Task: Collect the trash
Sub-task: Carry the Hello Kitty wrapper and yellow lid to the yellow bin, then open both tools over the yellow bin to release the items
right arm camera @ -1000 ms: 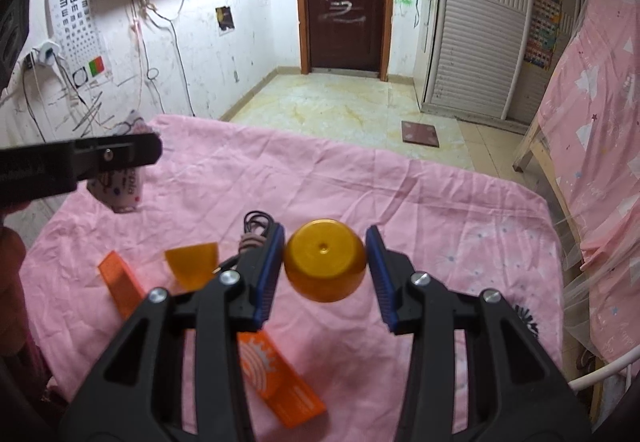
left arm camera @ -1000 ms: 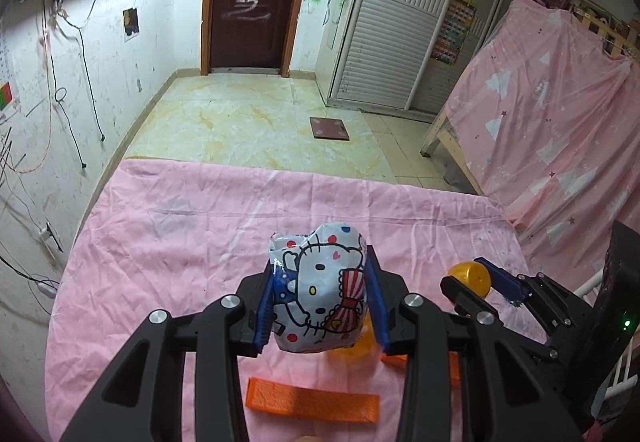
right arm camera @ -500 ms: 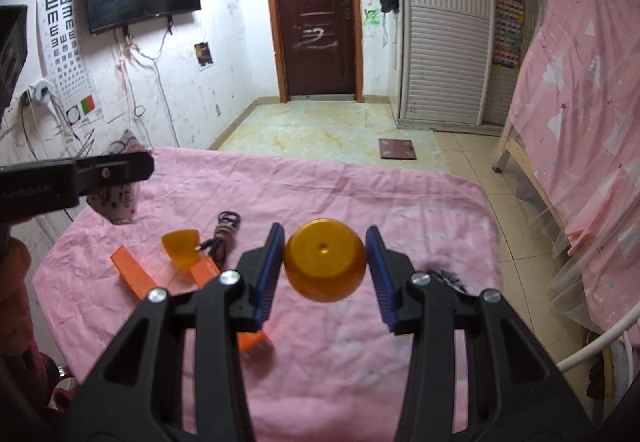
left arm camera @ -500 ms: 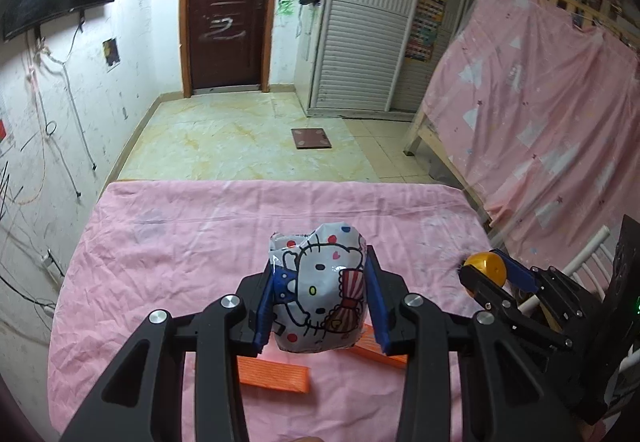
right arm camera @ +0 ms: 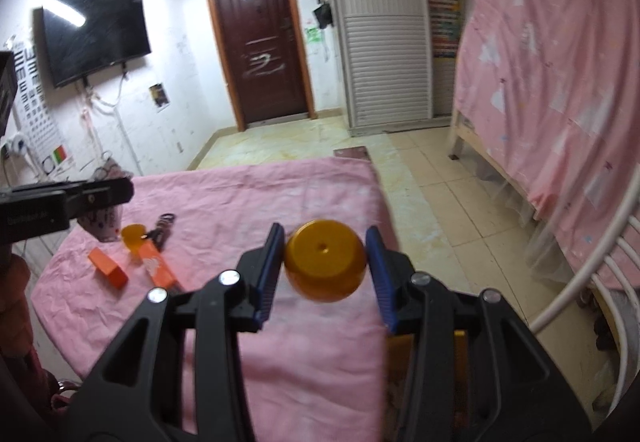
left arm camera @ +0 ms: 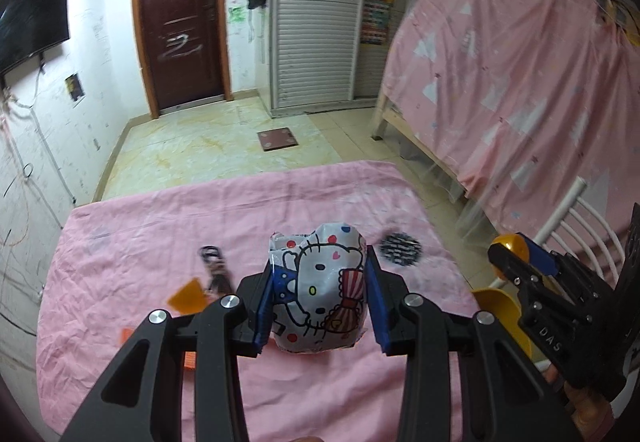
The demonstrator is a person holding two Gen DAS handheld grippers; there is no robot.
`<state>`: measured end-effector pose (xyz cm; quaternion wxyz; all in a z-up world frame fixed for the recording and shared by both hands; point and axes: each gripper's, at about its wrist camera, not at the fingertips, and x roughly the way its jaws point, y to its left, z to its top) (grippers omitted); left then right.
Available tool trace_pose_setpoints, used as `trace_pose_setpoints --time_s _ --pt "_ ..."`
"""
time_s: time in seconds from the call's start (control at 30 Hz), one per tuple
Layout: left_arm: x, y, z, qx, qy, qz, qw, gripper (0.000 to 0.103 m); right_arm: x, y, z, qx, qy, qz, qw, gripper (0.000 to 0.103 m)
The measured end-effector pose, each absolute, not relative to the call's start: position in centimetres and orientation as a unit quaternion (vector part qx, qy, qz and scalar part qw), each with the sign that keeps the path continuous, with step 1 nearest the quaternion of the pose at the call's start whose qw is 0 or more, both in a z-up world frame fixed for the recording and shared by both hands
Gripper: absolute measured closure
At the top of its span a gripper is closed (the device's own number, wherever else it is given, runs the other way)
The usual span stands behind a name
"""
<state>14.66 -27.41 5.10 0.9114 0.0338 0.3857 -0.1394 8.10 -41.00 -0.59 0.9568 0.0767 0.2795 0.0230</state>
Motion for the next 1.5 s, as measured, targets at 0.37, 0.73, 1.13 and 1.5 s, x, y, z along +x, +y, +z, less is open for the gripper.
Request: trace_pose_setpoints --time_s 0.37,0.73,1.13,1.5 --pt "11.5 -37.0 3.9 0.08 0.393 -0.208 0.892 0.071 2.9 -49.2 -3.1 0.125 0.275 -0.048 0.952 0.063" --pt "9.0 -43.5 2.4 0.11 0.407 -0.253 0.871 0.071 0.0 -53.8 -4.7 0.168 0.264 -0.069 0.947 0.063" --pt "8.5 -46.9 1.5 0.105 0.432 -0.296 0.845 0.058 -0.5 -54.4 -4.9 0.172 0.264 -0.072 0.946 0.05" --pt "8.7 -45.7 1.8 0.091 0.427 -0.305 0.847 0.046 -0.4 -54.3 -4.7 0.168 0.263 -0.075 0.947 0.05"
